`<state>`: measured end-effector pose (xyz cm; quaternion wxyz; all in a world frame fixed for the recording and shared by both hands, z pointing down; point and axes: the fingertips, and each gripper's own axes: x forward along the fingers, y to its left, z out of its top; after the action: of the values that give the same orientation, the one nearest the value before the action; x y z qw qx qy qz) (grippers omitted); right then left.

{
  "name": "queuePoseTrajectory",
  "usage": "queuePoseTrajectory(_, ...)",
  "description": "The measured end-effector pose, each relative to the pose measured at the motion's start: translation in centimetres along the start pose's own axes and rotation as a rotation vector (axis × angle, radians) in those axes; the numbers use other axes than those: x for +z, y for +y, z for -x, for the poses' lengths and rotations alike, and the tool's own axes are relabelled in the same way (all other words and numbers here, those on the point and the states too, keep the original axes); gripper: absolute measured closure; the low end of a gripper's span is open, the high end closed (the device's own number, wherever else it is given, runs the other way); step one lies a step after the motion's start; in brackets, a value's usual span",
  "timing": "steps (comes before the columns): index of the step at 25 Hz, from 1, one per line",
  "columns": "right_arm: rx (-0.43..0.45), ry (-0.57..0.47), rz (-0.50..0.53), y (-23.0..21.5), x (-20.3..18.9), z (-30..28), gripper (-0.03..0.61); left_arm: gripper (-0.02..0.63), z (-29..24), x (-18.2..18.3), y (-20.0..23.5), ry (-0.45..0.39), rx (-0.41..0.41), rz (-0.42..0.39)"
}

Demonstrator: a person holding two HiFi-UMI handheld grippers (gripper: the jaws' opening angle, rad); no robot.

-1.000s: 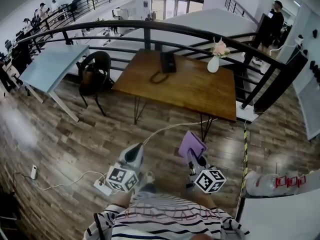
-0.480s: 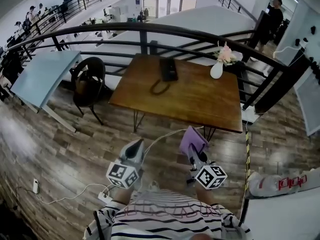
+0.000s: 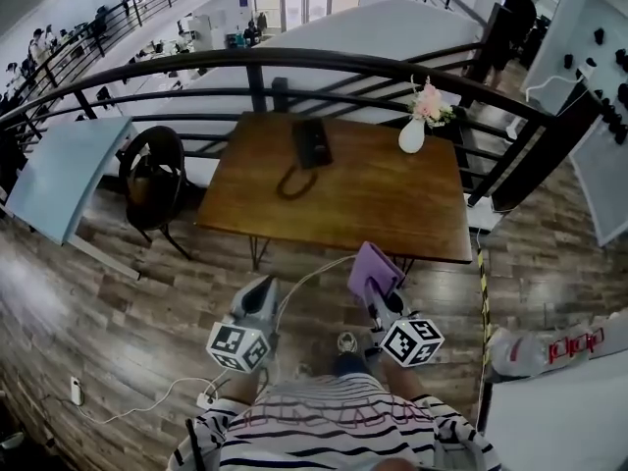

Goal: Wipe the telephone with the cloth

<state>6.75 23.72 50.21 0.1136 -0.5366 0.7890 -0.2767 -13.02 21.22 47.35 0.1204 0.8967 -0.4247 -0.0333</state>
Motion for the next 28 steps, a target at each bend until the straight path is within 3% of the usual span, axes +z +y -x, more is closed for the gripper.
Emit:
queuePoseTrajectory(18,0.157,0.108,0.021,-11.7,8.5,-10.3,0.541,0.612,-16.1,0.8,0.1,-0.065,0.144,-0.002)
queuePoseTrajectory(28,0.196,0.173,0.031,-14.1,9.6,-16.9,0.541,0.612,-18.5,0.5,4.3,-0.064,0.25,0.022)
